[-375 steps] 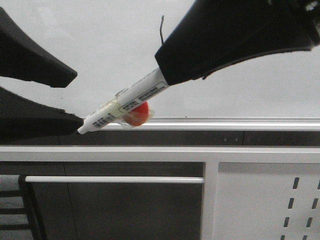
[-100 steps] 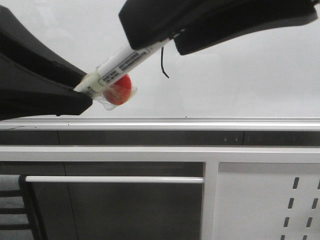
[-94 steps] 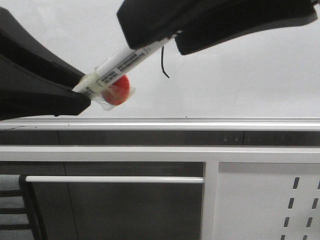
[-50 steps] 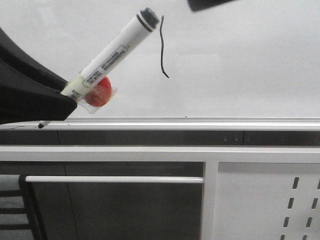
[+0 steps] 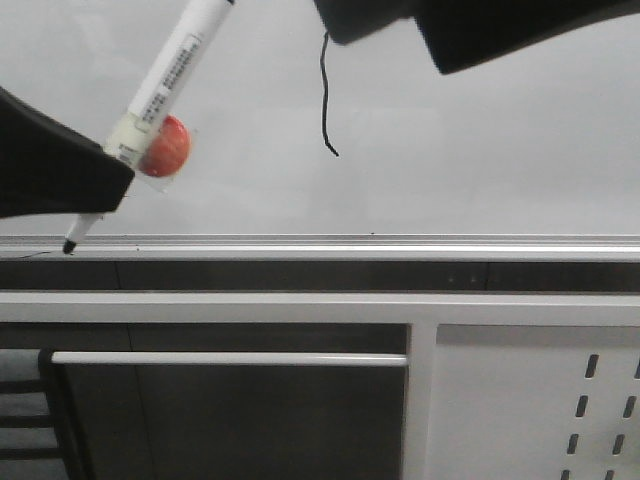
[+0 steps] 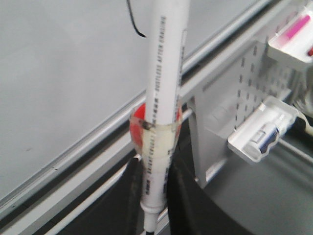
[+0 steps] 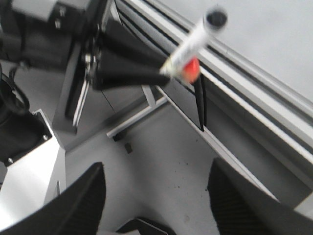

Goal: Write number 1 on whiteboard

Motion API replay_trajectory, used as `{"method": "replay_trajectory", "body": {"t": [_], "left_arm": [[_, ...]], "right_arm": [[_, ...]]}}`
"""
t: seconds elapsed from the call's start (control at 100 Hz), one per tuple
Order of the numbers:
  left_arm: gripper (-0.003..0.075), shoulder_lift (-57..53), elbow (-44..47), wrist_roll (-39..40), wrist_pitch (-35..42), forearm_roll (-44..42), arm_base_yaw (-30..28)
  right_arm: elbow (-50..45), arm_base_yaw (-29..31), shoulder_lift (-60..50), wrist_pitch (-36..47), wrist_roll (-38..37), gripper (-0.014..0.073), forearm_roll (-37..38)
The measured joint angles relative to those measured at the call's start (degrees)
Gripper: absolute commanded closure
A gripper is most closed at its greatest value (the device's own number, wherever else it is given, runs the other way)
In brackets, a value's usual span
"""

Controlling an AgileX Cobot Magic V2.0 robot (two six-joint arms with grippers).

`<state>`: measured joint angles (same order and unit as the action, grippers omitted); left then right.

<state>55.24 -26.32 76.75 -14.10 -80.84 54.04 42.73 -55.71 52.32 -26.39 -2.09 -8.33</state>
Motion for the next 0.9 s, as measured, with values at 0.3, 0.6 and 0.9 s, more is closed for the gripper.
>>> {"method": "replay_trajectory", "body": {"t": [0.3, 0.6, 0.9], "left_arm": [[0.0738, -1.2, 0.0, 25.6, -7.6, -15.5, 0.0], [0.0738, -1.2, 0.7, 39.9, -13.0, -21.9, 0.0], [0.0738, -1.1, 0.7, 40.6, -13.8, -22.0, 0.0]], "right_arm": [[0.0, 0.0, 0.0, -1.4, 0.0, 0.0182, 1.1], [0.0, 0.0, 0.0, -5.3, 0.0, 0.0186, 2.7], [0.0, 0.0, -1.5, -9.8, 0.0, 0.0350, 4.9]]}}
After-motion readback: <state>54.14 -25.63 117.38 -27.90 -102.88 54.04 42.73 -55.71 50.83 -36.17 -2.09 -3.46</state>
